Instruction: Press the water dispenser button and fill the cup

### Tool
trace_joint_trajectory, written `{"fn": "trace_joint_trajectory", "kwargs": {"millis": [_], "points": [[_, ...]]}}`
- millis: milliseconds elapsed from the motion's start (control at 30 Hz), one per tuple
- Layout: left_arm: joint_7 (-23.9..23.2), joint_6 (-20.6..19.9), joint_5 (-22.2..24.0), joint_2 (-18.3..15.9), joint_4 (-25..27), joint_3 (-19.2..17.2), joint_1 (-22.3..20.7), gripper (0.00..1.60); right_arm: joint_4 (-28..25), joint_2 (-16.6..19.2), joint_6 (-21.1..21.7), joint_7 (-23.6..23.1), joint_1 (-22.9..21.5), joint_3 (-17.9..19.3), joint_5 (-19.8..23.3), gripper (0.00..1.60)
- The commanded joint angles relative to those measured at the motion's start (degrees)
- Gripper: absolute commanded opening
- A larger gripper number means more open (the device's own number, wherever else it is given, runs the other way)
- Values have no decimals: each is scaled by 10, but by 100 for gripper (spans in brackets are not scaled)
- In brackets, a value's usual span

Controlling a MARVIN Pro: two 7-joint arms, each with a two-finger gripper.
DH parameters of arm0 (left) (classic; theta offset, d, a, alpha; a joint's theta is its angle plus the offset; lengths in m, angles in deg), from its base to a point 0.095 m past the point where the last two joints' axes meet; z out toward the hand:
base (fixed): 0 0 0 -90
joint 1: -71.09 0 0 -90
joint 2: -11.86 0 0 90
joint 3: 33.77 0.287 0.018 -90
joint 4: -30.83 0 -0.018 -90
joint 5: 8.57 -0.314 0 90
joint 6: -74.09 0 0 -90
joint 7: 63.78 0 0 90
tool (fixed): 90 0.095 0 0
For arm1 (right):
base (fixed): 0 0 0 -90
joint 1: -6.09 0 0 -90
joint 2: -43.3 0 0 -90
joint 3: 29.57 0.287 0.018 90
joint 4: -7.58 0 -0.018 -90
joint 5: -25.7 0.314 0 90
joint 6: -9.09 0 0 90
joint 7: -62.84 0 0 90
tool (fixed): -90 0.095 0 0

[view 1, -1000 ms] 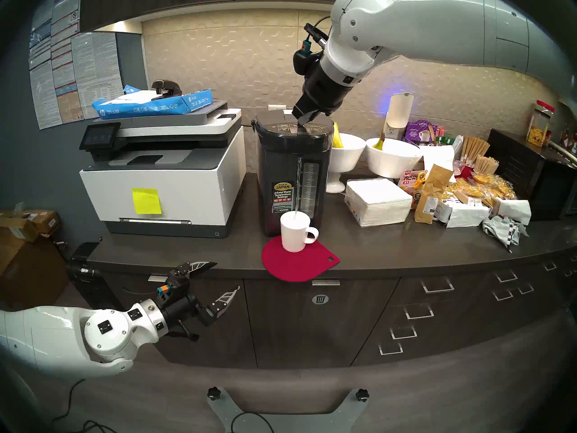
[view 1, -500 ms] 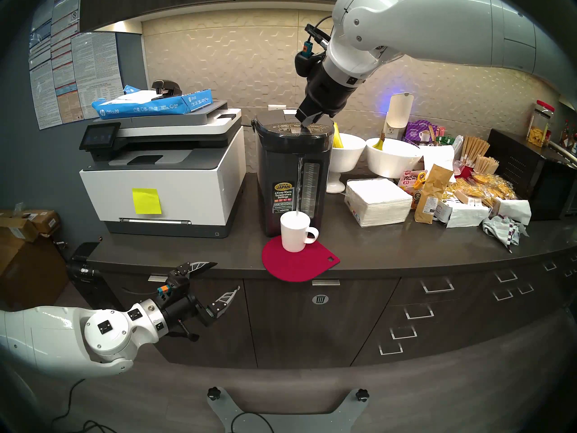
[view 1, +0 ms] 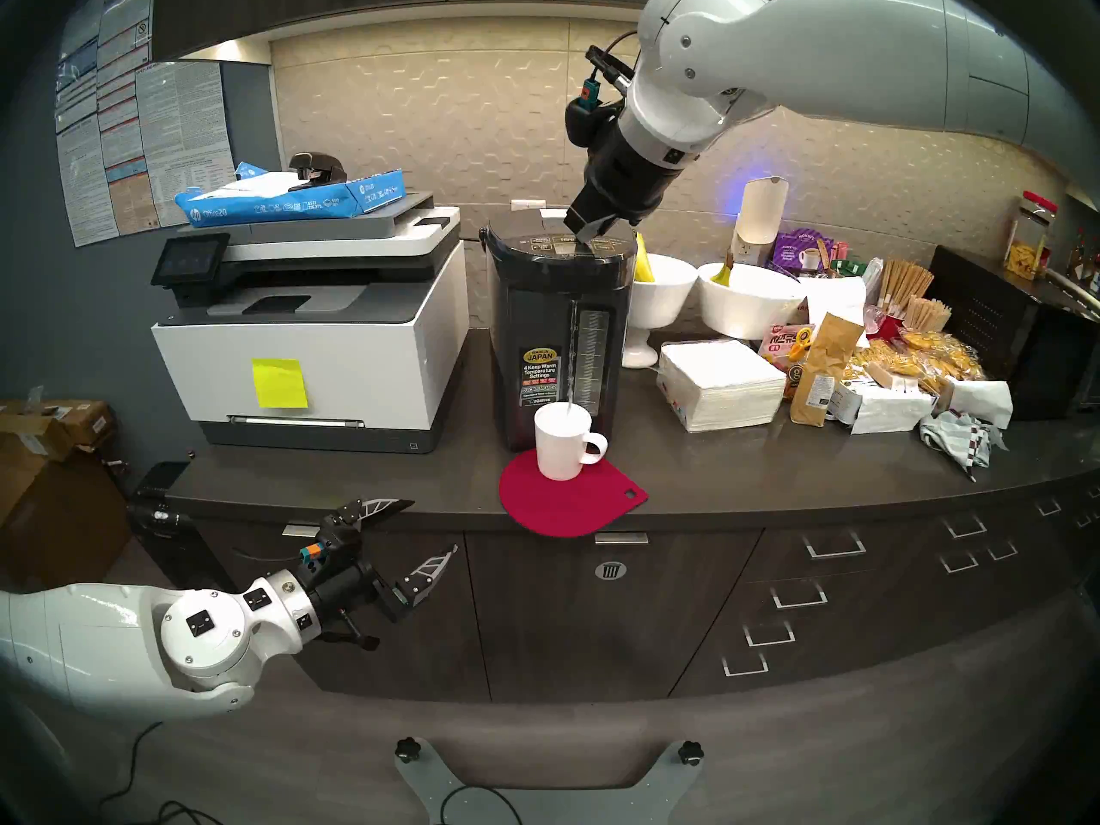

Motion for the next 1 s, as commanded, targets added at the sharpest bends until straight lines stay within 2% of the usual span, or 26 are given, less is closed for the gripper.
{"fn": "trace_joint_trajectory", "kwargs": {"millis": [0,967], "points": [[-1,5,-1,1,2,-5,-5,160,1,-5,-3,-4,12,0,4,0],[0,4,-1,1,2,-3,-7,160,14,-27,-10,-8,36,-16,1,0]]}}
